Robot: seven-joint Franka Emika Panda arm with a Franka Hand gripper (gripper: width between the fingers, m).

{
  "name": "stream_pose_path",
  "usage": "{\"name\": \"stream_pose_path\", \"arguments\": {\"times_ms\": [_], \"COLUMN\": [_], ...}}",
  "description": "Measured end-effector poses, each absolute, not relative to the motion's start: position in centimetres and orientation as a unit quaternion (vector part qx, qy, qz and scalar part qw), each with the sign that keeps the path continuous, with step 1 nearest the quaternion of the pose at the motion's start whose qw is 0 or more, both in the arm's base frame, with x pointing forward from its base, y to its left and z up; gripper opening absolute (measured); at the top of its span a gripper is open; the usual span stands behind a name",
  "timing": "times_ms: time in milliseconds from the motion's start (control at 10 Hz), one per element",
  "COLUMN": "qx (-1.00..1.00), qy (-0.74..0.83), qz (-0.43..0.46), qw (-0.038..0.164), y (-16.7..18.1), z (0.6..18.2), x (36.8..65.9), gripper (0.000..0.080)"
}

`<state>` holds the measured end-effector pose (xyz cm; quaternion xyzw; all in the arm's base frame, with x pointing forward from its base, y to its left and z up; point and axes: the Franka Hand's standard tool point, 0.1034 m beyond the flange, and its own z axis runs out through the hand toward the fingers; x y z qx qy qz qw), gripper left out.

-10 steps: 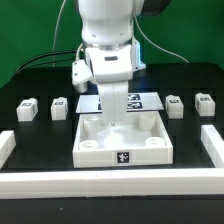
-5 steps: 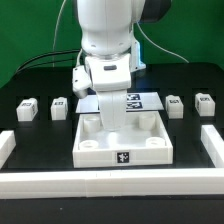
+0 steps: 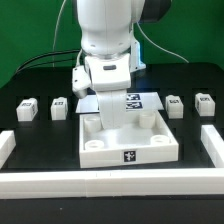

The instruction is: Assemble one leg

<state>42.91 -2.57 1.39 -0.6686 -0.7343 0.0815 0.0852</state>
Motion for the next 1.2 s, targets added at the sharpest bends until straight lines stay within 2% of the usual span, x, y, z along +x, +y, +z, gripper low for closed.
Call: {"name": "stream_pose_path", "arguments": {"times_ms": [900, 1200], "qx": [-0.669, -0.683], "qy": [-0.734, -0.721], "qz": [0.081, 0.080], "qw": [0.085, 0.082], "y": [-2.6, -1.3], "z": [1.4, 1.3], "x": [42.9, 43.2], "gripper": [0.0080, 0.0080]}}
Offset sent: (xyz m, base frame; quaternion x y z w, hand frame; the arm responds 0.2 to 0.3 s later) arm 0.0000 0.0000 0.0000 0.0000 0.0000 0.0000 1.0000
